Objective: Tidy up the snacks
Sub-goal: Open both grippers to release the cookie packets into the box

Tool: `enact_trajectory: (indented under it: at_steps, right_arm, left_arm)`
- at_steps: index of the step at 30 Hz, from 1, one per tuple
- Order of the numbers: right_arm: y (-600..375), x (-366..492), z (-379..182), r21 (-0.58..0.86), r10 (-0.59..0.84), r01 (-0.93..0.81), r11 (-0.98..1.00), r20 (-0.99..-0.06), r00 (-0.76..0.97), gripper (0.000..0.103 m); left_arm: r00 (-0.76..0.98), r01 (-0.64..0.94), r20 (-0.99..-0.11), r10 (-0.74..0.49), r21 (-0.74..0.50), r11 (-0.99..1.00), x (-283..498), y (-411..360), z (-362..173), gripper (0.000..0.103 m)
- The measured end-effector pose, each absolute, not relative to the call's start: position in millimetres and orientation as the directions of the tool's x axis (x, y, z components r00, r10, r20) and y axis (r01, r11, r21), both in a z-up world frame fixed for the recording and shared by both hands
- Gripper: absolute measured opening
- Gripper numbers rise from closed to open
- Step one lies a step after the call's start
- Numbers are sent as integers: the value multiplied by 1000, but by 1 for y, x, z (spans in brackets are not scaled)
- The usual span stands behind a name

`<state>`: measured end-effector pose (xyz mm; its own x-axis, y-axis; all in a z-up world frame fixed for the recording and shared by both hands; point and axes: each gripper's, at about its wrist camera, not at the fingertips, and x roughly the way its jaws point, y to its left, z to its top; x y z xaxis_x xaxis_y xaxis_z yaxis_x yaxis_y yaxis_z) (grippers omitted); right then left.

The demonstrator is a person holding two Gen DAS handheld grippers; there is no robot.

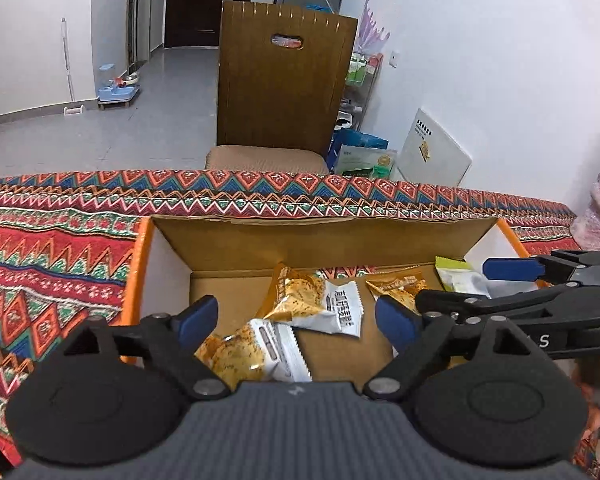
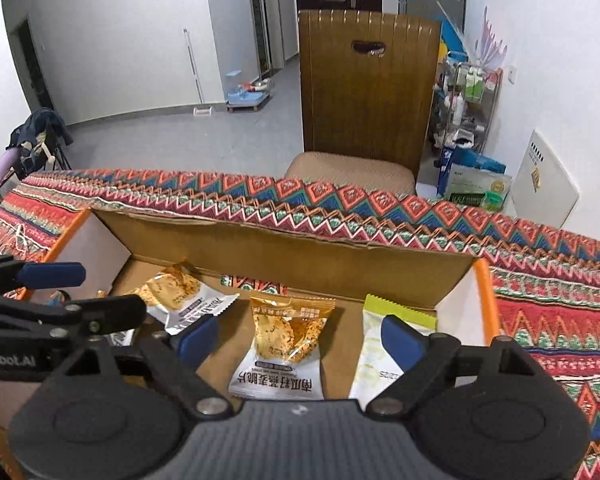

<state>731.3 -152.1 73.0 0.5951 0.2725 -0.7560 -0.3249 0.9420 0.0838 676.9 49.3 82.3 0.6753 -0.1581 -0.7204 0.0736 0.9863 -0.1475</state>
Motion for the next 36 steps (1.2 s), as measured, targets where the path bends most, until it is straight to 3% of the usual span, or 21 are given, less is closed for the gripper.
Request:
enact_trajectory:
  at_steps: [10,23,36]
  right_arm:
    - [-165,693,104,88,283,-319,944,-712,642,88]
    - [-187,615,141,68,288,-314,947,-612,736,88]
    - [-217,513,152,86,309,-313,946,-528,791,89]
  left_arm:
    - [703,51,-702,-118,-116,992,638,51,108,88]
    - [786,50,-611,-97,-94,994,560,47,150,88]
    - [830,79,-547,-110,-80,994,456,31,159,89]
